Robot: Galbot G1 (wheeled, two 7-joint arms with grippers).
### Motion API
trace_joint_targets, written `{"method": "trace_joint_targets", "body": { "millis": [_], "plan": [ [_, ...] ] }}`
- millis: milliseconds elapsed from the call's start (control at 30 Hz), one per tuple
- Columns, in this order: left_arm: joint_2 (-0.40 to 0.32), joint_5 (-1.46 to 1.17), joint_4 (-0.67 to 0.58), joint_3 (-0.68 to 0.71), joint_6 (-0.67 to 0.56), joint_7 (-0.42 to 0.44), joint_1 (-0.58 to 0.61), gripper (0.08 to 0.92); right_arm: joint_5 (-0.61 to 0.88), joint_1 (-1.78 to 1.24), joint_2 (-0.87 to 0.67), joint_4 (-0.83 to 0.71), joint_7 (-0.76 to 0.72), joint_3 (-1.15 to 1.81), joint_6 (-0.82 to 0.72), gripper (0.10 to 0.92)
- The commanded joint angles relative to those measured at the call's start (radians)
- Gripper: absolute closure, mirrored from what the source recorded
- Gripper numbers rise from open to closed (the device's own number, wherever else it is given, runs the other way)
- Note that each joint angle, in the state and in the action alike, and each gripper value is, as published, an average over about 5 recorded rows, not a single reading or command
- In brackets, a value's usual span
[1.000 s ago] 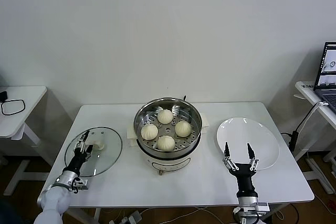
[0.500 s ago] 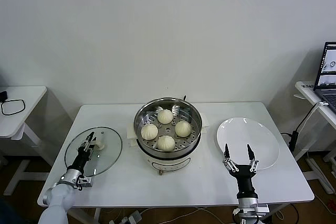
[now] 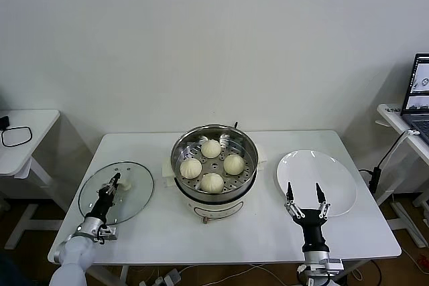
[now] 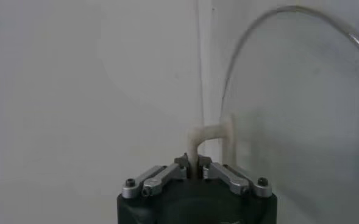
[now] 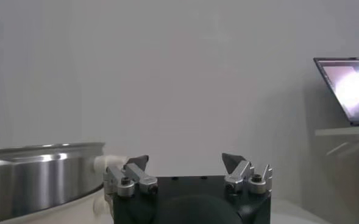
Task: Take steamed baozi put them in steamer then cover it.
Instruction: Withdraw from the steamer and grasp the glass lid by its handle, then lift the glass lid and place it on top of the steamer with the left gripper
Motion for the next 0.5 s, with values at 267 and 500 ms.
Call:
{"method": "trace_joint_targets", "body": {
  "millis": [267, 500],
  "plan": [
    [0.054, -0.281, -0.727, -0.088, 0.253, 0.221, 0.257, 0.810, 0.003, 0.002, -0.004, 0.011, 0.001, 0.000, 0.000, 0.203],
    [0.091, -0.297, -0.978, 0.108, 0.421, 0.419, 0.340, 0.810, 0.004, 0.013, -0.004, 0.009, 0.001, -0.014, -0.003, 0.203]
  ]
}}
